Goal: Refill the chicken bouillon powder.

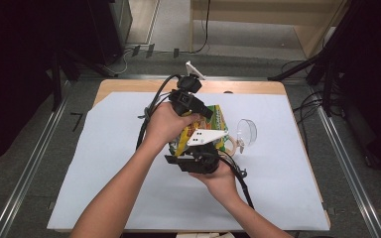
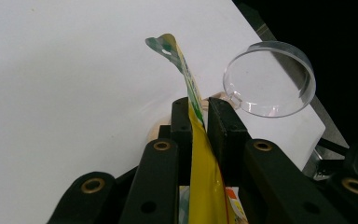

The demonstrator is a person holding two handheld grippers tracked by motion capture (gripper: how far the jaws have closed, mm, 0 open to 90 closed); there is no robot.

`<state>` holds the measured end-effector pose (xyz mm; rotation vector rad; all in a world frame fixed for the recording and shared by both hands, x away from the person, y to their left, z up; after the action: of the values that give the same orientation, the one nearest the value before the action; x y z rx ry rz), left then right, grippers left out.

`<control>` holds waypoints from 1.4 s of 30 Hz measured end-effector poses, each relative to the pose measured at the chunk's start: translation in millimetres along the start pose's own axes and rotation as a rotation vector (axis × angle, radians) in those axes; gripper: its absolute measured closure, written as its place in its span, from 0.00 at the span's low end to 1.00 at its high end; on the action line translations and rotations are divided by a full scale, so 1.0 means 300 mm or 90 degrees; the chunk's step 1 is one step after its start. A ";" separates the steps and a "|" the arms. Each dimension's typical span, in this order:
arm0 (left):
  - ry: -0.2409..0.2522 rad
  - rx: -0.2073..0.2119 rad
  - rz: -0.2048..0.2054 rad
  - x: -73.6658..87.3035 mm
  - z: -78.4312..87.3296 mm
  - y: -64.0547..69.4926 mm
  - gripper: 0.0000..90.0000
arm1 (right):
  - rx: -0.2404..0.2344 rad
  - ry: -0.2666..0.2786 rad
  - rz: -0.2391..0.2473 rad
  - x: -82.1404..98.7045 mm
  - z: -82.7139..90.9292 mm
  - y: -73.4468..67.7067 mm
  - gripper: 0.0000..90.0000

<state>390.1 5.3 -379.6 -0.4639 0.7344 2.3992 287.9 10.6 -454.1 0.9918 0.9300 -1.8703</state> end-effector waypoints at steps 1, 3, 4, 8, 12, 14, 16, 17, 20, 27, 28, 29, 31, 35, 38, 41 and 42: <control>0.001 0.000 0.001 0.000 -0.001 0.000 0.90 | 0.000 0.000 0.000 0.000 0.000 0.000 0.78; 0.003 0.000 0.000 0.001 -0.001 0.000 0.90 | 0.001 0.001 -0.001 0.001 -0.002 -0.001 0.78; 0.004 0.000 -0.001 0.002 0.000 0.001 0.90 | 0.001 0.002 -0.001 0.001 -0.002 -0.001 0.78; 0.002 0.001 -0.001 0.004 0.001 0.000 0.90 | 0.001 0.002 -0.001 0.003 -0.003 -0.003 0.78; 0.005 0.003 0.000 0.006 0.000 -0.002 0.90 | 0.001 0.001 -0.001 0.003 -0.004 -0.004 0.78; 0.004 0.004 0.000 0.006 0.001 -0.003 0.90 | 0.002 -0.001 0.000 0.004 -0.004 -0.004 0.78; 0.004 0.004 -0.001 0.007 0.001 -0.003 0.90 | 0.001 -0.001 0.000 0.004 -0.004 -0.005 0.78; 0.005 0.004 0.000 0.007 0.001 -0.004 0.90 | 0.001 0.000 -0.001 0.004 -0.004 -0.005 0.78; 0.005 0.005 0.001 0.008 0.001 -0.005 0.90 | 0.001 -0.002 0.000 0.005 -0.004 -0.005 0.78; 0.005 0.005 0.002 0.008 0.002 -0.004 0.90 | 0.002 -0.002 0.001 0.004 -0.004 -0.005 0.78; 0.005 0.005 0.001 0.008 0.002 -0.004 0.90 | 0.001 -0.002 0.001 0.004 -0.004 -0.006 0.78; 0.005 0.006 0.002 0.008 0.003 -0.003 0.90 | 0.001 -0.002 0.002 0.004 -0.004 -0.006 0.78; 0.004 0.006 0.002 0.009 0.004 -0.003 0.90 | 0.001 -0.003 0.002 0.003 -0.003 -0.007 0.78; 0.003 0.005 0.003 0.011 0.007 -0.003 0.90 | -0.001 -0.001 0.002 0.002 -0.003 -0.010 0.78; 0.005 0.005 0.003 0.011 0.012 -0.002 0.90 | -0.001 0.001 0.006 0.000 -0.003 -0.012 0.78; 0.003 0.002 0.001 0.012 0.017 -0.003 0.89 | -0.005 0.005 0.007 -0.001 -0.005 -0.015 0.78; 0.002 0.003 0.004 0.011 0.018 -0.005 0.89 | -0.005 0.006 0.006 -0.001 -0.005 -0.016 0.78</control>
<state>387.7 11.0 -377.6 -0.4646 0.7450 2.4024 284.3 14.0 -453.4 0.9995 0.9365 -1.8537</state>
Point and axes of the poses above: each handheld gripper's, and its own axes: z roughly backward along the jaws, x roughly out of its underside, y roughly to its right, the point moved 7 cm from there along -z, roughly forward along the jaws, and after that the axes turned 1 degree about x, right-handed, at the moved point
